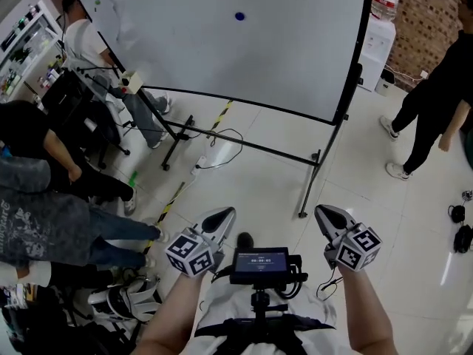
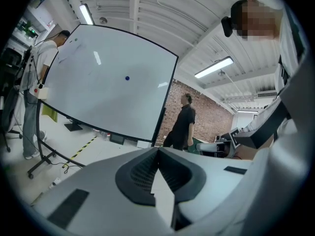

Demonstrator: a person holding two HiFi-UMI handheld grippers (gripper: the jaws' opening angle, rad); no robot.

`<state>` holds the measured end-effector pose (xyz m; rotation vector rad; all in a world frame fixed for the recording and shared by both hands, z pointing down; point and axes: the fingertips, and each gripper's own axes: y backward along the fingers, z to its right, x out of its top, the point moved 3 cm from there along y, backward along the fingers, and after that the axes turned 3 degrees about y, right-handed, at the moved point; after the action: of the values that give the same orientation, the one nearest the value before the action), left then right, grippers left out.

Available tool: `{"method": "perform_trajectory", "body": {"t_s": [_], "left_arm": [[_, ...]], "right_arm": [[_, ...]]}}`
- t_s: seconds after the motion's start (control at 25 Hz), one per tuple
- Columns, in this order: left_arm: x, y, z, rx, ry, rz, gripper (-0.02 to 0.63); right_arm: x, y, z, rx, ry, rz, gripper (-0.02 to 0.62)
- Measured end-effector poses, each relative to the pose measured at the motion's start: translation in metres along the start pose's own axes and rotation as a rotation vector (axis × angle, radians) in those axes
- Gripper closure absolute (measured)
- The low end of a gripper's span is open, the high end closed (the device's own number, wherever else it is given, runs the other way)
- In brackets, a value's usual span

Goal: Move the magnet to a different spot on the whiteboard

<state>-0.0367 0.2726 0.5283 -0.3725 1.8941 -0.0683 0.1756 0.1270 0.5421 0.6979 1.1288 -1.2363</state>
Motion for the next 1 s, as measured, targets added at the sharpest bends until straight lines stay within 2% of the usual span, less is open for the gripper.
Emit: {"method": "perform_trajectory", "body": {"t_s": [0.2, 0.44, 0.64, 0.72, 1.0], "left_arm": [[0.011, -0.024, -0.063, -0.037, 0.019, -0.019, 0.574], [0.064, -0.051, -0.139, -0.131, 0.019, -0.001, 0.574], [0.093, -0.062, -0.18, -0.214, 0.003, 0.012, 0.574], [0.099, -0.06, -0.201, -0.222, -0.007, 0.002, 0.574], [0.119, -0.026, -0.255, -0.181, 0.059, -0.011, 0.574]], "right_arm": [[0.011, -0.052, 0.009, -0.046, 0.026, -0.004, 0.563], [0.048, -0.122, 0.006, -0.126, 0.076, -0.009, 0.563], [0.059, -0.191, -0.016, -0.109, 0.238, -0.061, 0.563], [0.06, -0.217, -0.026, -0.098, 0.259, -0.07, 0.563], [0.063, -0.269, -0.046, -0.116, 0.197, -0.145, 0.563]]}}
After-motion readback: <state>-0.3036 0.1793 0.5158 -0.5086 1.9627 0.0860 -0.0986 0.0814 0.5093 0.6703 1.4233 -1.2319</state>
